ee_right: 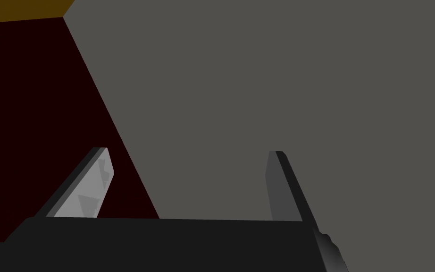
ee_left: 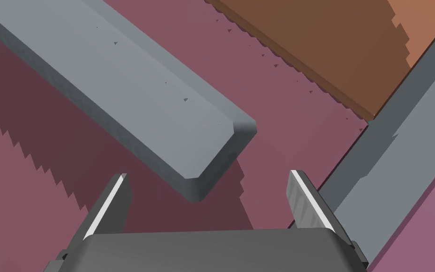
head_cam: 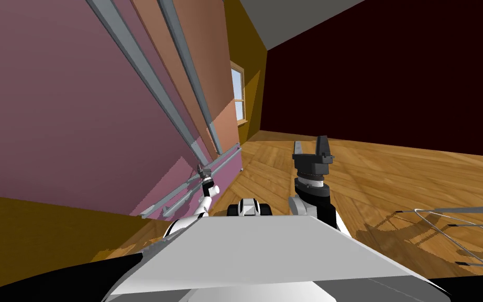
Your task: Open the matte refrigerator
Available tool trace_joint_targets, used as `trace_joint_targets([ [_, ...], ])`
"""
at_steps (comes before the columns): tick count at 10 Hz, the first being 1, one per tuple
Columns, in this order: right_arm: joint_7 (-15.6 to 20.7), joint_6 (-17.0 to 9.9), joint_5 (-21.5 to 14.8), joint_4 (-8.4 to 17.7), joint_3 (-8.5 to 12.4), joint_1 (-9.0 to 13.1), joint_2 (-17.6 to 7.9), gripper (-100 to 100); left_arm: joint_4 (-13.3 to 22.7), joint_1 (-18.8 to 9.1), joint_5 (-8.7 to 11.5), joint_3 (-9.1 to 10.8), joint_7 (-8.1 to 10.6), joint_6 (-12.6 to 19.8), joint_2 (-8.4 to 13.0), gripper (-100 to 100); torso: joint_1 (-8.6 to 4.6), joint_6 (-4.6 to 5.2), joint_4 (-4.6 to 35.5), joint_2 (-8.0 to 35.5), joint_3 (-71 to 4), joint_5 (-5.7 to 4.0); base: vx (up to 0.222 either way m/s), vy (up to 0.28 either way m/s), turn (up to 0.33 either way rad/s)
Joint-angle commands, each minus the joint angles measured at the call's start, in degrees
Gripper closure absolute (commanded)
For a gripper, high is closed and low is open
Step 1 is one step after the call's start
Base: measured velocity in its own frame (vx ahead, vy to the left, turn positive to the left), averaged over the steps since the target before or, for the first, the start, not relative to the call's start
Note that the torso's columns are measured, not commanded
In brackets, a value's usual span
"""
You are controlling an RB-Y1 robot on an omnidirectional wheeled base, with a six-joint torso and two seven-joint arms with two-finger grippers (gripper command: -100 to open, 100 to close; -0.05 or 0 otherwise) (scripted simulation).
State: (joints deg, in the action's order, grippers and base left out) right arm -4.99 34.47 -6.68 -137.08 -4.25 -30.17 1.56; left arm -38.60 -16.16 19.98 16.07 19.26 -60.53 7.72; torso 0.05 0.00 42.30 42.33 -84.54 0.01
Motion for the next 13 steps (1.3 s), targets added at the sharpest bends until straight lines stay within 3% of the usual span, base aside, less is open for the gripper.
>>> trace_joint_targets([
  [1,0.00,0.00,0.00,0.00,0.00,0.00,0.00,0,1.57,-0.66,0.34,1.84,-0.12,-0.44,1.14,-100,0.07,0.00,0.01,0.03,0.02,0.02,-0.037,0.011,-0.267],
  [4,0.00,-0.01,0.00,0.01,0.00,0.03,-0.01,0,5.96,-2.55,1.24,7.18,-0.71,-1.51,4.45,-100,0.04,0.13,0.02,-0.08,-0.05,-0.01,-0.109,0.034,-0.408],
  [5,0.00,-0.01,0.00,0.01,0.00,0.03,-0.01,0,5.96,-2.55,1.24,7.29,-0.71,-1.51,4.45,-100,0.00,0.10,0.00,-0.14,-0.09,-0.02,-0.082,0.031,-0.136],
  [10,0.00,-0.01,0.00,0.01,0.01,0.02,-0.01,0,13.28,-5.71,2.76,16.36,-1.71,-3.28,9.98,-100,-0.12,0.24,0.02,-0.14,-0.09,-0.06,-0.101,0.017,-0.375],
  [11,0.00,-0.01,0.00,0.01,0.01,0.02,-0.01,0,13.23,-5.71,2.76,16.36,-1.71,-3.28,9.98,-100,-0.16,0.20,0.02,-0.15,-0.10,-0.10,-0.076,0.014,-0.099],
  [12,0.00,-0.01,0.00,0.00,0.01,0.00,-0.01,0,14.74,-6.34,3.06,18.17,-1.91,-3.64,11.09,-100,-0.15,0.03,-0.04,-0.26,-0.16,-0.07,-0.055,-0.009,-0.210],
  [13,0.00,0.00,0.00,0.00,0.01,0.01,-0.01,0,14.74,-6.34,3.06,18.17,-1.91,-3.64,11.09,-100,-0.12,0.09,-0.03,-0.26,-0.17,-0.08,-0.045,-0.009,-0.127],
])
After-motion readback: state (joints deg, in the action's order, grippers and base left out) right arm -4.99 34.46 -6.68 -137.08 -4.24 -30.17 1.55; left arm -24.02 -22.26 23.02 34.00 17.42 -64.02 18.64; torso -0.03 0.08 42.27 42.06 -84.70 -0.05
